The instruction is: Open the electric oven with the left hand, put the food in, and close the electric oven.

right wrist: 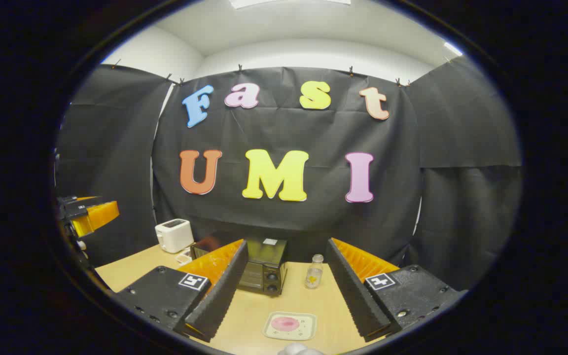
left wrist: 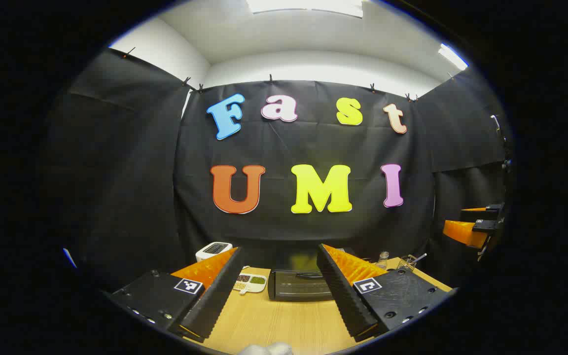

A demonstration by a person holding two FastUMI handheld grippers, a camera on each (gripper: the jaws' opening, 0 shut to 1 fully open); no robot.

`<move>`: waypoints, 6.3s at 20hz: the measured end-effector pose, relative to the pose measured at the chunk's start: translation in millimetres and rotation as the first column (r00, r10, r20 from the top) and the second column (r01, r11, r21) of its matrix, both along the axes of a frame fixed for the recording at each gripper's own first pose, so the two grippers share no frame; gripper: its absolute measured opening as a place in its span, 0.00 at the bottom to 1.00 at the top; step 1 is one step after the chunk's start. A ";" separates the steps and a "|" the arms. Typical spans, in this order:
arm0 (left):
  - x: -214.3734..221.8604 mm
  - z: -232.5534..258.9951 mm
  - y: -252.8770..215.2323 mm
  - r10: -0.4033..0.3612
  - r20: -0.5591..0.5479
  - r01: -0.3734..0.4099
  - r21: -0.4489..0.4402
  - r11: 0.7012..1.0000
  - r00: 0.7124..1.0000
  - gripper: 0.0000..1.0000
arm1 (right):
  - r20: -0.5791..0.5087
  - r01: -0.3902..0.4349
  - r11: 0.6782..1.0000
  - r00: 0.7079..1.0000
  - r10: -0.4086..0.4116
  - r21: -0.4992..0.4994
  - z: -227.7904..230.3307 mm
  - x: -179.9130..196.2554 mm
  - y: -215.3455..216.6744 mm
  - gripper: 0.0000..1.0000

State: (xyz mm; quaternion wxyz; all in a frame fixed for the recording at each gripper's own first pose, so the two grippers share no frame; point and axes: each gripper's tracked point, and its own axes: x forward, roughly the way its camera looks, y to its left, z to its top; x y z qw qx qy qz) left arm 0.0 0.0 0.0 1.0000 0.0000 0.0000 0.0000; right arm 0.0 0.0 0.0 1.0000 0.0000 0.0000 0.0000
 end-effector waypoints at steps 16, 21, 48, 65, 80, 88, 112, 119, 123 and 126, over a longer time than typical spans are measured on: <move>41.2 -18.8 -38.8 -0.100 -0.013 0.100 0.022 0.995 0.995 0.95 | -0.011 0.076 0.997 0.997 -0.076 0.004 -6.6 -12.1 -25.4 1.00; 96.7 -49.9 -76.3 -0.165 -0.038 0.166 0.006 0.986 0.986 0.95 | -0.033 0.138 0.990 0.990 -0.139 -0.010 -7.7 -15.3 -49.9 1.00; 236.6 -240.9 -111.2 -0.153 -0.294 0.174 0.047 0.984 0.943 0.96 | -0.141 0.302 0.953 0.943 -0.302 -0.019 -27.8 -40.5 -87.8 1.00; 133.5 -299.8 -97.4 -0.123 -0.439 0.150 0.028 0.988 0.890 0.97 | -0.184 0.258 0.966 0.950 -0.251 0.018 -51.6 -80.4 -70.8 1.00; 90.7 -372.5 -95.7 -0.105 -0.591 0.140 0.014 0.990 0.800 0.97 | -0.296 0.313 0.950 0.909 -0.294 0.016 -108.6 -99.0 -88.2 1.00; 87.7 -394.4 -95.5 -0.102 -0.657 0.137 0.002 0.991 0.747 0.97 | -0.353 0.312 0.950 0.890 -0.289 0.010 -138.7 -89.4 -91.7 1.00; -8.4 -130.2 -30.2 0.151 -0.337 -0.139 0.060 0.988 0.929 0.96 | -0.788 0.054 0.954 0.578 0.212 0.295 -401.7 94.0 -95.6 0.61; -27.2 -109.9 -50.7 0.217 -0.318 -0.204 0.074 0.976 0.923 0.96 | -0.848 0.135 0.910 0.436 0.300 0.392 -418.2 98.1 -85.6 0.21; -36.1 -113.6 -60.5 0.236 -0.323 -0.231 0.055 0.971 0.916 0.97 | -0.874 0.112 0.917 0.364 0.322 0.384 -419.3 101.4 -89.8 0.09; -36.0 -122.6 -66.9 0.237 -0.340 -0.233 0.053 0.971 0.910 0.97 | -0.849 0.134 0.873 0.339 0.405 0.470 -416.6 103.0 -90.3 0.05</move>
